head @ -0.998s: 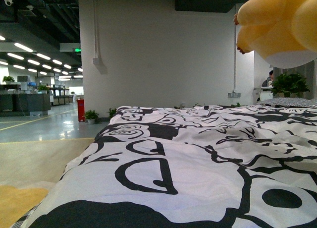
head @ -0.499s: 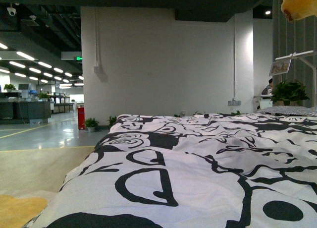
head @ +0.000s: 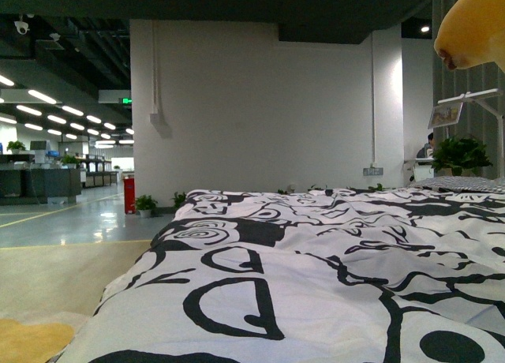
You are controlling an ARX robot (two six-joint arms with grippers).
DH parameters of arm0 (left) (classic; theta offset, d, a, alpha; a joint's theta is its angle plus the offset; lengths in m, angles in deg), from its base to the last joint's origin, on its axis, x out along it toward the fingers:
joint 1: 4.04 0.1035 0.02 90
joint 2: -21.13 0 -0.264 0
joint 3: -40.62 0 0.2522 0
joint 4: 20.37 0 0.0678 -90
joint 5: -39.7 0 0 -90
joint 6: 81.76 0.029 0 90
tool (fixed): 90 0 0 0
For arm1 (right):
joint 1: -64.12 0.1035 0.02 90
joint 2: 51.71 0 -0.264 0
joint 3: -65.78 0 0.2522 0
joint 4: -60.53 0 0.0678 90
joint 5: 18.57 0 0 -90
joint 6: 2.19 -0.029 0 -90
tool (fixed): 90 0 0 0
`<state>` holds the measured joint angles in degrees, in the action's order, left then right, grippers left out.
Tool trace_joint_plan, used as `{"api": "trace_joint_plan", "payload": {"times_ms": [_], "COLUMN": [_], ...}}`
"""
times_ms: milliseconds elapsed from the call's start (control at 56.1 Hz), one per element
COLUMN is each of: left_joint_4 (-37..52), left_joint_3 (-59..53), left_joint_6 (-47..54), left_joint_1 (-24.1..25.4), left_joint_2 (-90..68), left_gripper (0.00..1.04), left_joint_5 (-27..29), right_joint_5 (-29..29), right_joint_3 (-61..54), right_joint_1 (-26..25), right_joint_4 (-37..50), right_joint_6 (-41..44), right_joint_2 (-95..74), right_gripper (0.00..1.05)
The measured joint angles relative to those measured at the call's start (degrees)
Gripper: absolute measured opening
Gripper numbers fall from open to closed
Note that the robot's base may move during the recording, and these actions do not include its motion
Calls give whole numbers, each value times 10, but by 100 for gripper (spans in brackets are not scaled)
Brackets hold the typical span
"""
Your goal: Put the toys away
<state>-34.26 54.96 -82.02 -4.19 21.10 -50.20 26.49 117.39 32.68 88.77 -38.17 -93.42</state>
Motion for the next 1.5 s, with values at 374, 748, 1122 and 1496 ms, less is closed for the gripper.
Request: {"api": "trace_joint_plan", "payload": {"times_ms": [374,748,1122,1496], "left_joint_4": [0,0,0,0], "left_joint_3": [0,0,0,0], "left_joint_6": [0,0,0,0], "left_joint_1": [0,0,0,0], "left_joint_2": [0,0,0,0], "left_gripper": [98,98,98,98], "left_joint_5": [-1,-1,-1,-1], "right_joint_5": [288,368,443,443], "right_joint_3": [-83,-218,-291,-323], "right_joint_1": [138,231,313,313], "right_joint_4": [-444,-388,-423,-419], "right_joint_6": [320,359,362,363], "right_joint_2": [132,241,350,386], "right_gripper": [9,9,9,9]}}
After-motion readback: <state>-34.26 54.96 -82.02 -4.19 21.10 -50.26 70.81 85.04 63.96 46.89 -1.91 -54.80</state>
